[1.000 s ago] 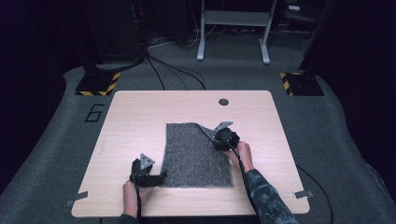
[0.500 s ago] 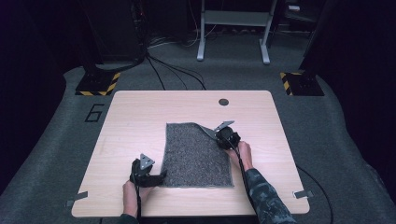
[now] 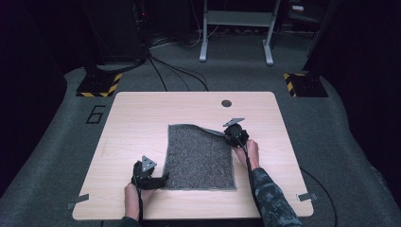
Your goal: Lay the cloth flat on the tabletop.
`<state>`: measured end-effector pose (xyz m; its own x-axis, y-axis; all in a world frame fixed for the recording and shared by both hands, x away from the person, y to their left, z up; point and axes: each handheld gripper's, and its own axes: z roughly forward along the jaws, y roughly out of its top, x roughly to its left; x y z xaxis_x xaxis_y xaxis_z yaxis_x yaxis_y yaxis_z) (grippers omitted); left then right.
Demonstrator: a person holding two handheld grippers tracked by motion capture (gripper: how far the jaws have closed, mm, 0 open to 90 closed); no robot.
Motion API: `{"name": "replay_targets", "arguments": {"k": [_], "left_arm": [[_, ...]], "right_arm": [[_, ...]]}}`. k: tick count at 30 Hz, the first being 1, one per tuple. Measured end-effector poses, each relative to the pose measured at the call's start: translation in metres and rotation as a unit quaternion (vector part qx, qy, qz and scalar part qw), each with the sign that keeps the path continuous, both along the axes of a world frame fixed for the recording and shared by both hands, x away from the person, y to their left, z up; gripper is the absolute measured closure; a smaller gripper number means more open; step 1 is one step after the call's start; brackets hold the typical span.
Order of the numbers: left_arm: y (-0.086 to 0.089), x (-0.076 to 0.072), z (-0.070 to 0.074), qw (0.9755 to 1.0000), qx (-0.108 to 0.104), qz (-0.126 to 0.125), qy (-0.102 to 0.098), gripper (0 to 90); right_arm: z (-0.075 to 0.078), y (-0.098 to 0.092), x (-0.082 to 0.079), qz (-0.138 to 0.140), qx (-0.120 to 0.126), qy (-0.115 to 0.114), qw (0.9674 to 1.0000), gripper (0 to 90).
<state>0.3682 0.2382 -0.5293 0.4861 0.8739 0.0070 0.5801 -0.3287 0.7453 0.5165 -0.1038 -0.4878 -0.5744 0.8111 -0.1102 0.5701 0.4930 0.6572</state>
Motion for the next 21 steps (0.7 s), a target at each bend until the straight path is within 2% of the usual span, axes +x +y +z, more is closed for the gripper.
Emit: {"name": "replay_targets", "arguments": {"k": [5,8,12,13,14,17,19,21], "left_arm": [[0.0,0.0,0.0,1.0,0.0,0.0,0.0,19.2],[0.0,0.0,0.0,1.0,0.0,0.0,0.0,19.1],[0.0,0.0,0.0,1.0,0.0,0.0,0.0,19.2],[0.0,0.0,0.0,1.0,0.0,0.0,0.0,19.2],[0.0,0.0,0.0,1.0,0.0,0.0,0.0,19.2],[0.0,0.0,0.0,1.0,0.0,0.0,0.0,19.2],[0.0,0.0,0.0,1.0,0.0,0.0,0.0,19.2],[0.0,0.0,0.0,1.0,0.0,0.0,0.0,19.2]], "right_arm": [[0.004,-0.004,0.01,-0.009,0.003,0.007,0.9999,86.0],[0.004,-0.004,0.019,-0.012,-0.004,0.008,0.9999,86.0],[0.001,-0.002,0.033,-0.029,-0.007,0.013,0.9995,85.4],[0.0,-0.002,0.037,-0.036,-0.005,0.02,0.9991,85.1],[-0.001,-0.003,0.041,-0.035,-0.004,0.017,0.9992,84.1],[-0.002,-0.004,0.055,-0.058,-0.007,0.02,0.9981,78.1],[-0.002,-0.006,0.061,-0.077,-0.015,0.006,0.9969,72.5],[0.001,-0.011,0.065,-0.097,-0.017,0.002,0.9951,66.7]]}}
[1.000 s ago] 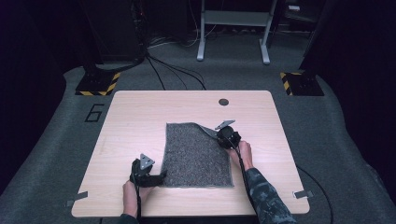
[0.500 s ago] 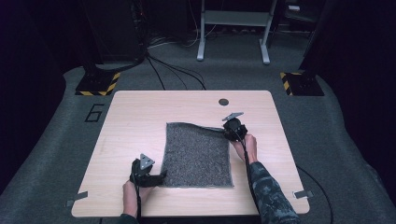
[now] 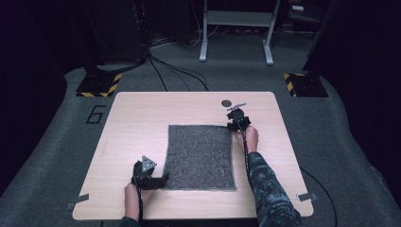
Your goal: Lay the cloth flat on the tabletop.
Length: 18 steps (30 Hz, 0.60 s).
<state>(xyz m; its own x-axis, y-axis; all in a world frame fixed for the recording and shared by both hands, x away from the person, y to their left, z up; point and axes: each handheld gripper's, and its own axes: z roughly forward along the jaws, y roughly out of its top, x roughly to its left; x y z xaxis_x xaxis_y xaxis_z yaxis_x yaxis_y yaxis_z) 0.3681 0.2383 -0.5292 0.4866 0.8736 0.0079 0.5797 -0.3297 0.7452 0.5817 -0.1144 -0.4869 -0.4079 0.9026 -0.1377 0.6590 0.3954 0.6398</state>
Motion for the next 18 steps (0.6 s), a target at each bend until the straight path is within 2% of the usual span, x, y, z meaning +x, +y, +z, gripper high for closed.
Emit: {"name": "replay_targets", "arguments": {"k": [2,5,6,9,11,13,14,15,16,18], "left_arm": [[0.0,0.0,0.0,1.0,0.0,0.0,0.0,19.2],[0.0,0.0,0.0,1.0,-0.001,0.0,0.001,19.1],[0.0,0.0,0.0,1.0,-0.001,0.001,-0.002,19.1],[0.0,0.0,0.0,1.0,-0.001,0.0,0.001,19.1],[0.0,0.0,0.0,1.0,-0.001,0.001,0.0,19.0],[0.0,0.0,0.0,1.0,-0.001,0.0,0.001,19.0],[0.0,0.0,0.0,1.0,-0.001,0.0,0.001,19.0],[0.0,0.0,0.0,1.0,-0.001,0.001,0.001,19.0],[0.0,0.0,0.0,1.0,0.0,0.001,0.001,18.9],[0.0,-0.001,0.0,1.0,0.0,0.005,-0.003,18.9]], "right_arm": [[0.004,-0.005,0.0,-0.014,0.005,-0.006,0.9999,60.3],[0.011,-0.012,-0.005,-0.019,0.008,-0.01,0.9997,54.3],[0.013,-0.015,-0.009,-0.024,0.015,-0.017,0.9995,53.2],[0.018,-0.024,-0.016,-0.034,0.031,-0.018,0.9988,48.0],[0.022,-0.028,-0.023,-0.031,0.044,-0.011,0.9985,46.0],[0.024,-0.028,-0.035,-0.018,0.051,-0.005,0.9985,37.0],[0.024,-0.027,-0.043,-0.006,0.052,0.001,0.9986,36.1],[0.023,-0.025,-0.052,0.004,0.063,0.002,0.998,32.1],[0.022,-0.023,-0.065,0.024,0.065,0.004,0.9976,26.7],[0.019,-0.018,-0.082,0.046,0.066,0.017,0.9966,22.6]]}}
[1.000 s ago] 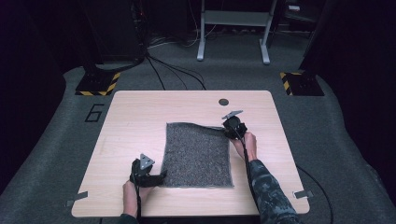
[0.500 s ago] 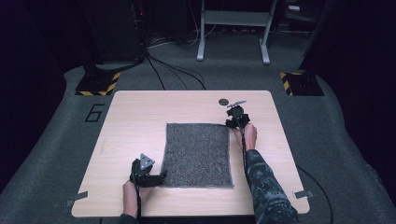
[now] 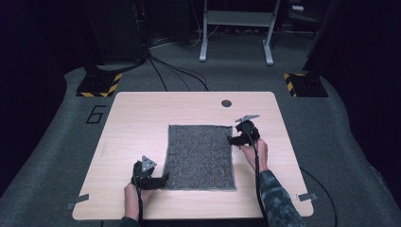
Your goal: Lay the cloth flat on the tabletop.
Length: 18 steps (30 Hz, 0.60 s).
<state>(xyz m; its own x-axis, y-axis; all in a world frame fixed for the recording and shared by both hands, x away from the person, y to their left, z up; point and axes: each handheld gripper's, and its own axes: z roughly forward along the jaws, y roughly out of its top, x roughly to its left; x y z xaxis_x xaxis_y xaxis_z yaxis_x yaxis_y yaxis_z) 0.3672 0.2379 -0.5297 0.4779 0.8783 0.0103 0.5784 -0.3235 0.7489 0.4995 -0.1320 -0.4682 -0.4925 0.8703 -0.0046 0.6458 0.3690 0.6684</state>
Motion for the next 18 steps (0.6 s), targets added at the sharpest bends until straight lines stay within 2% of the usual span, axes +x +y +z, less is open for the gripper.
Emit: {"name": "replay_targets", "arguments": {"k": [2,5,7,8,10,12,13,14,16,18], "left_arm": [[0.0,-0.001,0.0,1.0,-0.002,0.0,0.001,18.9],[-0.001,-0.003,0.0,1.0,0.0,-0.002,0.002,18.9],[-0.001,-0.005,0.0,1.0,0.005,-0.003,0.0,18.9],[-0.001,-0.005,0.0,1.0,0.003,-0.004,0.001,18.9],[-0.001,-0.004,0.001,1.0,0.005,-0.005,0.006,16.3],[0.0,-0.003,0.001,0.9999,0.003,-0.006,0.01,14.4],[0.001,-0.002,0.001,0.9999,0.0,-0.009,0.014,13.3],[0.002,-0.001,0.002,0.9998,-0.004,-0.01,0.017,12.6],[0.005,0.003,0.005,0.9996,-0.015,-0.005,0.023,10.1],[0.01,0.008,0.012,0.9991,-0.035,-0.007,0.024,9.8]], "right_arm": [[-0.006,0.007,-0.021,0.028,-0.002,0.011,0.9996,16.5],[-0.018,0.018,-0.051,0.059,-0.001,0.016,0.9982,14.2],[-0.027,0.025,-0.067,0.073,-0.017,0.016,0.997,14.1],[-0.031,0.028,-0.072,0.079,-0.016,0.019,0.9966,14.1],[-0.04,0.031,-0.08,0.081,-0.03,0.02,0.9961,13.9],[-0.045,0.031,-0.082,0.079,-0.026,0.029,0.9961,13.5],[-0.047,0.028,-0.082,0.079,-0.022,0.027,0.9963,13.6],[-0.047,0.028,-0.084,0.069,-0.015,0.033,0.9969,13.6],[-0.047,0.025,-0.085,0.071,-0.021,0.031,0.9968,13.7],[-0.046,0.024,-0.087,0.069,-0.017,0.03,0.997,14.0]]}}
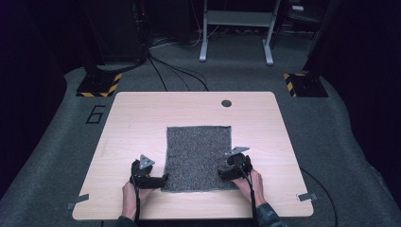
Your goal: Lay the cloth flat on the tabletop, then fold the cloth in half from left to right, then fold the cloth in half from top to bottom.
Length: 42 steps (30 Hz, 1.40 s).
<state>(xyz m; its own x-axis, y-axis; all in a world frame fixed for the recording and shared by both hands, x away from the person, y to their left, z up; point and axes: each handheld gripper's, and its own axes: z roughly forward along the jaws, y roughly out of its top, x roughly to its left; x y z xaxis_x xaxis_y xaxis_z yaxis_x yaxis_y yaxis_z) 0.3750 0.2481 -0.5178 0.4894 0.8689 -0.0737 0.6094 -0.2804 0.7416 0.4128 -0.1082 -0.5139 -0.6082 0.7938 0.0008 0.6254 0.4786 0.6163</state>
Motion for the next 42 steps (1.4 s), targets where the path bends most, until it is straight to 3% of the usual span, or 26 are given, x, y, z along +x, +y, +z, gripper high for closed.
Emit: {"name": "replay_targets", "arguments": {"k": [3,6,10,15,17,25,30,31,35,37,41,42], "left_arm": [[0.005,0.013,0.012,0.9999,-0.011,0.004,-0.004,9.6],[0.008,0.031,0.022,1.0,-0.004,0.005,-0.006,9.1],[0.01,0.054,0.03,0.9999,-0.006,0.011,0.006,8.2],[0.009,0.074,0.037,0.9999,0.006,-0.001,0.015,7.8],[0.009,0.085,0.038,0.9998,0.0,-0.002,0.022,7.8],[0.003,0.115,0.038,0.9994,0.003,-0.002,0.033,8.4],[-0.001,0.131,0.033,0.9995,-0.004,0.007,0.03,9.5],[-0.001,0.136,0.031,0.999,-0.001,0.002,0.044,9.6],[-0.004,0.148,0.026,0.9985,-0.003,0.008,0.055,10.4],[-0.005,0.153,0.025,0.9987,0.003,0.006,0.051,11.0],[-0.008,0.164,0.022,0.998,0.003,0.007,0.062,13.6],[-0.009,0.166,0.022,0.9982,0.008,0.008,0.059,15.1]], "right_arm": [[0.008,-0.001,-0.005,-0.001,0.012,-0.015,0.9998,14.1],[0.018,0.003,-0.008,0.015,0.023,-0.019,0.9994,13.8],[0.023,0.013,-0.012,0.03,0.034,-0.022,0.9987,13.7],[0.025,0.026,-0.014,0.054,0.04,-0.024,0.9974,13.5],[0.027,0.032,-0.015,0.06,0.045,-0.023,0.9969,13.5],[0.029,0.067,-0.023,0.096,0.05,-0.007,0.9941,13.6],[0.025,0.088,-0.028,0.123,0.053,-0.003,0.991,14.0],[0.024,0.091,-0.028,0.127,0.055,-0.002,0.9903,14.0],[0.023,0.108,-0.031,0.14,0.054,0.005,0.9887,14.1],[0.022,0.115,-0.031,0.148,0.056,0.004,0.9874,14.2],[0.017,0.129,-0.032,0.16,0.051,0.001,0.9858,14.4],[0.016,0.132,-0.034,0.164,0.049,0.009,0.9852,14.6]]}}
